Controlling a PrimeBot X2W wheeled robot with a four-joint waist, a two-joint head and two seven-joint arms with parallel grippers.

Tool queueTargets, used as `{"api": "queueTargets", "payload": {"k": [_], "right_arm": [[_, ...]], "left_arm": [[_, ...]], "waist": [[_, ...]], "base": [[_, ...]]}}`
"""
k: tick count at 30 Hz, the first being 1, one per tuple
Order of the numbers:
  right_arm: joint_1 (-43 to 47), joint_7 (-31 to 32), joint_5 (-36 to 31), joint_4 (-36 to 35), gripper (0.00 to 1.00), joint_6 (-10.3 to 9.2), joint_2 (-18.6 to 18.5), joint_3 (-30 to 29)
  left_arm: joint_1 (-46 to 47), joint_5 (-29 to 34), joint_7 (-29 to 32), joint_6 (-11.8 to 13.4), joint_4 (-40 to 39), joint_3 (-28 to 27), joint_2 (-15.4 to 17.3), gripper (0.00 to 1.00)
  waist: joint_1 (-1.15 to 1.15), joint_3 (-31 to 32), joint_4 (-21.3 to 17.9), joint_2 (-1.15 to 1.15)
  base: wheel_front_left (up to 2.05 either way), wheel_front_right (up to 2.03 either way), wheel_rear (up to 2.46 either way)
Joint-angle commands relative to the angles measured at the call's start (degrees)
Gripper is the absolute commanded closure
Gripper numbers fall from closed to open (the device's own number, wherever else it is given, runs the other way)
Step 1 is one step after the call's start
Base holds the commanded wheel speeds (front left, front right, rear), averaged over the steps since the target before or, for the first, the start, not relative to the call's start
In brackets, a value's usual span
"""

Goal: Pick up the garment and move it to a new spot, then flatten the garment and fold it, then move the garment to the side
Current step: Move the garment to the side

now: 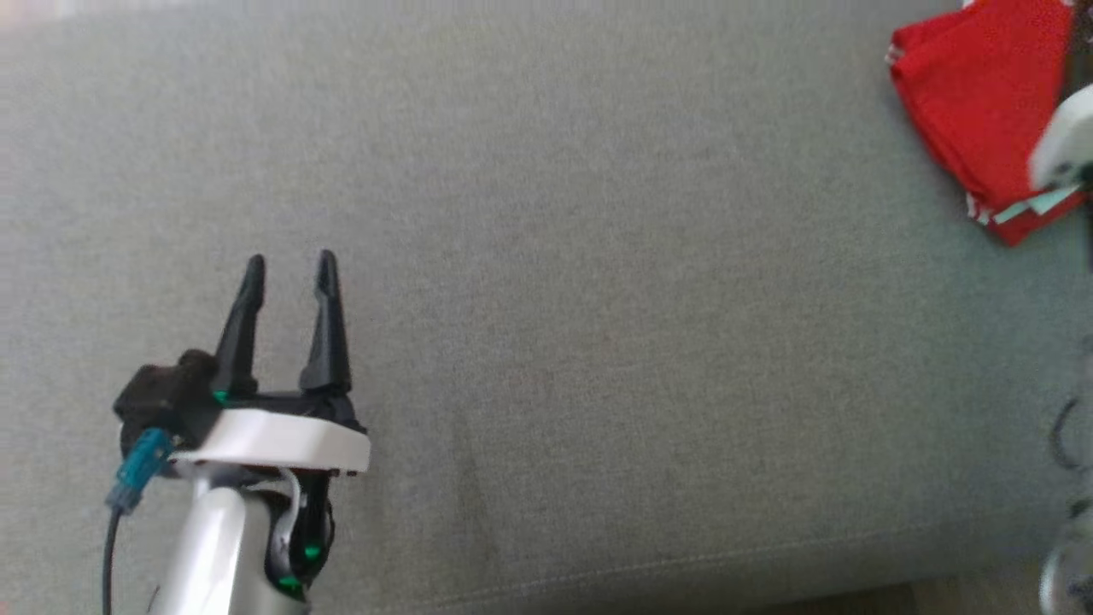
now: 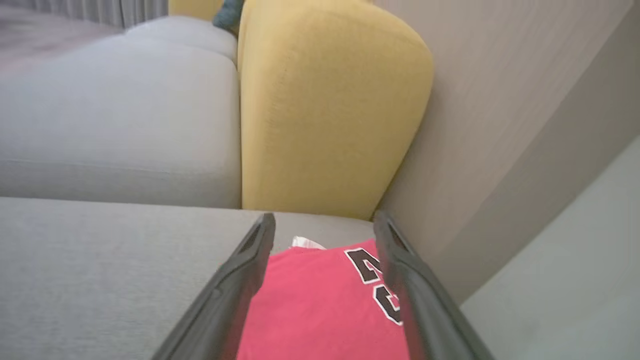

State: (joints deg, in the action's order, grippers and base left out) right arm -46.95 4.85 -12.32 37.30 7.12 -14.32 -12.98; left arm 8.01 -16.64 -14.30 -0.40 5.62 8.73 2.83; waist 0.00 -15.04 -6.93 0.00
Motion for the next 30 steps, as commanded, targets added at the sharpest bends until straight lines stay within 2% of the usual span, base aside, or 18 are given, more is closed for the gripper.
{"api": "queueTargets", "payload": {"k": [1,9,13,22,30], "right_arm": [[1.46,-2.49,1.51,-2.96,0.00,0.36,1.88,1.59],[10.13,-7.67,6.05,-7.73,0.00,0.36,8.61,4.28],[16.05,-9.83,8.69,-11.41,0.00,0.36,10.78,5.80],[28.83,-11.94,18.95,-19.25,0.00,0.36,11.42,15.87],[36.52,-13.80,22.10,-21.89,0.00,0.36,11.43,17.34]], "left_arm": [[0.38,-0.53,-0.70,0.63,-1.70,-2.68,0.09,0.00],[-2.81,-1.94,-0.70,3.14,-0.98,-3.82,0.07,0.00],[-4.76,-2.68,-0.70,4.38,-0.54,-3.77,0.06,0.00],[-7.20,-2.77,-0.70,4.87,0.87,-3.48,0.05,0.00],[-8.43,-2.33,-0.70,4.22,3.52,-2.50,0.05,0.00]], "waist": [[0.00,3.34,0.39,0.00],[0.00,9.75,1.51,0.00],[0.00,12.54,2.36,0.00],[0.00,15.58,4.72,0.00],[0.00,16.14,6.39,0.00]], "base": [[0.00,0.00,0.00],[0.00,0.00,0.00],[0.00,0.00,0.00],[0.00,0.00,0.00],[0.00,0.00,0.00]]}}
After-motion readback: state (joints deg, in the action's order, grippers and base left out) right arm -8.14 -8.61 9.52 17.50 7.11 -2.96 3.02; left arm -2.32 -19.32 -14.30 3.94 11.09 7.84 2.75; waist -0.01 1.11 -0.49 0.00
